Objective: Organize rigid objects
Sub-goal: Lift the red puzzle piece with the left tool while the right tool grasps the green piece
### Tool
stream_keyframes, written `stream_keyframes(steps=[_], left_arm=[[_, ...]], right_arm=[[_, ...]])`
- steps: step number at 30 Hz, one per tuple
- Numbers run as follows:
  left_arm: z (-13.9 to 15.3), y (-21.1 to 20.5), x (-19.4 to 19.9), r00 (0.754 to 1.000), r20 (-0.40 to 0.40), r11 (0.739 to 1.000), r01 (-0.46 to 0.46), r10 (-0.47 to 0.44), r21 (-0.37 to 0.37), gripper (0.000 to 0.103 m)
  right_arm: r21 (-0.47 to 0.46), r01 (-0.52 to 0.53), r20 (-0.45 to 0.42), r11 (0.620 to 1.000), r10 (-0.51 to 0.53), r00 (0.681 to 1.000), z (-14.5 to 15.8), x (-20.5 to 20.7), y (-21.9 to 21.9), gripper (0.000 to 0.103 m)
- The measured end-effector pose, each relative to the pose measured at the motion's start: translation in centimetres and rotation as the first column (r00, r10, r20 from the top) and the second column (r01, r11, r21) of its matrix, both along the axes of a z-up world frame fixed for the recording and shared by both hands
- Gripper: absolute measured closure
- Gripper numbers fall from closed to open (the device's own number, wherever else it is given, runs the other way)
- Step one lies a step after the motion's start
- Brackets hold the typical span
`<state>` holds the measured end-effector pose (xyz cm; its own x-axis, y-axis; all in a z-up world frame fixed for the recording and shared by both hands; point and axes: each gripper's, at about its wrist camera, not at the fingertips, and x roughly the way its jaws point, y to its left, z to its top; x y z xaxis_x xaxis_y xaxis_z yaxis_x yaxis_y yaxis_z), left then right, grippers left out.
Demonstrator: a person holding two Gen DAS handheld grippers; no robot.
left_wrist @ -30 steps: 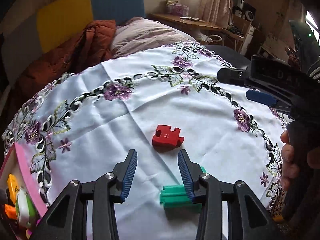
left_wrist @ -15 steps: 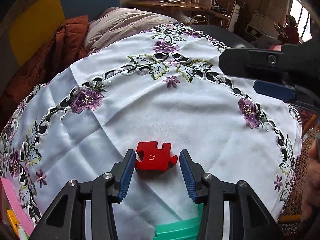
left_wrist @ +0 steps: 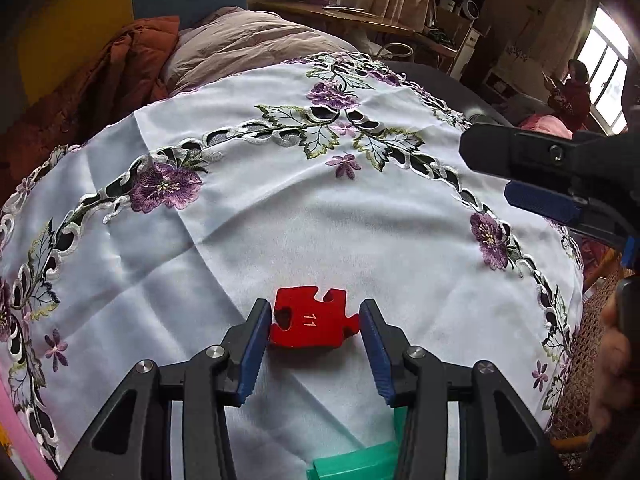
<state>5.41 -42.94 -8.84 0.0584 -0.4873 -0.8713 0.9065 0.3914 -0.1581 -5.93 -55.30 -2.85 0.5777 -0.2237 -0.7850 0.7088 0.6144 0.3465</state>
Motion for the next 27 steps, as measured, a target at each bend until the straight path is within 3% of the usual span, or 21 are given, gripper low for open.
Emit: stream_keyframes(steps=[3, 10, 21, 22, 27], left_arm=[[0.0, 0.2, 0.0, 1.000, 0.027, 1.000, -0.007, 0.007, 0.002, 0.056], [-0.3, -0.3, 0.0, 1.000, -0.005, 1.000, 0.004, -0.004, 0.025, 0.047], [-0.8, -1.1, 0.0, 0.999, 0.040, 0.999, -0.009, 0.007, 0.054, 0.047], [-0.8, -1.1, -0.2, 0.998, 0.056, 0.998, -0.005, 0.001, 0.058, 0.055], [0.0, 0.1, -0.2, 0.996, 0.091, 0.999, -0.019, 0.016, 0.029, 0.055]], right_arm=[[-0.003, 0.000, -0.003, 1.000, 0.000, 1.000, 0.0, 0.0, 0.0, 0.012], [0.009, 0.000, -0.001, 1.000, 0.000, 1.000, -0.1, 0.0, -0.1, 0.012], [0.012, -0.002, 0.000, 1.000, 0.002, 1.000, -0.1, 0.1, 0.0, 0.012], [0.011, -0.004, 0.000, 1.000, 0.004, 1.000, -0.1, 0.1, 0.0, 0.012], [-0.001, -0.017, -0.003, 1.000, 0.017, 1.000, -0.1, 0.3, 0.2, 0.012]])
